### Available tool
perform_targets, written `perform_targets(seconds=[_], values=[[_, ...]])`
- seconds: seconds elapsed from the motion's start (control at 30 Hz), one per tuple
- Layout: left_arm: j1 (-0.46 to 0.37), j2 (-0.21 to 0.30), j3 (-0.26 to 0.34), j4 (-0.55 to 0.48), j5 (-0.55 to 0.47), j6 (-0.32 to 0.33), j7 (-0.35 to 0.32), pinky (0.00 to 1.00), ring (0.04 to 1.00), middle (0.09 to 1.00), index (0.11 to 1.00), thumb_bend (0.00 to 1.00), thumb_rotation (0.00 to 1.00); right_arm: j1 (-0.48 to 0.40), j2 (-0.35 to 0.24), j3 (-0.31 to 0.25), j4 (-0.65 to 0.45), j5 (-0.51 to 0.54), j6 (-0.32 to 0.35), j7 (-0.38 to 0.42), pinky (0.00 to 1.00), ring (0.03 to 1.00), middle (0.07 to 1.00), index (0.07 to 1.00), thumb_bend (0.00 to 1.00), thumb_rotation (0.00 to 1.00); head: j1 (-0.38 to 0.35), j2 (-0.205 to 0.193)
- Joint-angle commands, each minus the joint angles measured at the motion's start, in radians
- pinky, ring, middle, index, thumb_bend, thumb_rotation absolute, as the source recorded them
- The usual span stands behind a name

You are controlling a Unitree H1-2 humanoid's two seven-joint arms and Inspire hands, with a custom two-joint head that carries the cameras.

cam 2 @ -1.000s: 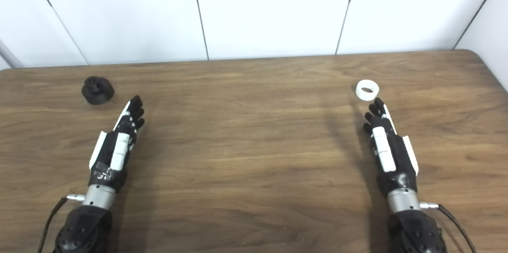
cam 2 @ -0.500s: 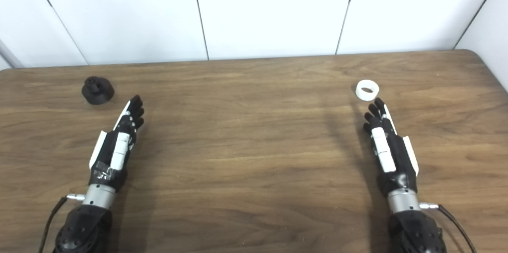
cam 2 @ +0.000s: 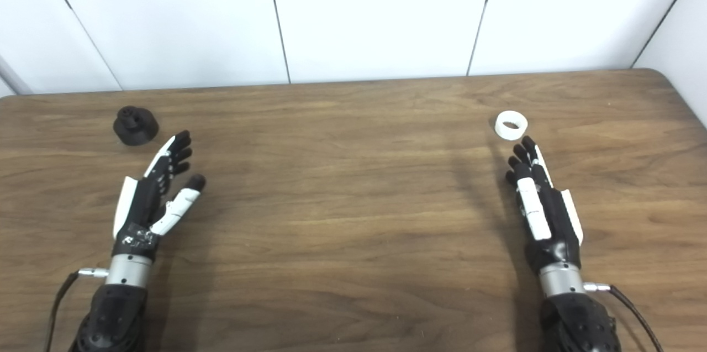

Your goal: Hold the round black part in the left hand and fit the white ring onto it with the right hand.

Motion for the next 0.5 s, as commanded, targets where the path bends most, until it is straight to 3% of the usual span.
perform_targets(seconds=[0.0, 0.2, 0.37, 0.47], values=[[-0.035, 0.046, 0.018, 0.026, 0.078, -0.095, 0.076, 0.82, 0.863, 0.885, 0.889, 0.76, 0.38, -0.019, -0.005, -0.001, -0.014, 0.008, -0.032, 0.005, 0.97, 0.977, 0.979, 0.984, 0.43, 0.82, 0.002, -0.001], [-0.08, 0.107, 0.046, 0.084, 0.265, -0.204, 0.277, 0.82, 0.867, 0.888, 0.877, 0.78, 0.28, -0.019, -0.002, -0.001, -0.009, 0.009, -0.037, 0.002, 0.96, 0.974, 0.981, 0.98, 0.41, 0.83, 0.022, -0.013], [-0.11, 0.156, 0.043, 0.142, 0.395, -0.209, 0.468, 0.88, 0.922, 0.938, 0.923, 0.79, 0.3, -0.018, -0.004, 0.001, -0.007, -0.003, -0.04, -0.002, 0.97, 0.976, 0.978, 0.978, 0.38, 0.84, 0.032, -0.017], [-0.125, 0.173, 0.044, 0.18, 0.446, -0.207, 0.549, 0.93, 0.967, 0.975, 0.962, 0.79, 0.32, -0.02, -0.004, 0.0, 0.0, 0.002, -0.039, 0.0, 0.98, 0.983, 0.982, 0.978, 0.39, 0.84, 0.055, -0.027]])
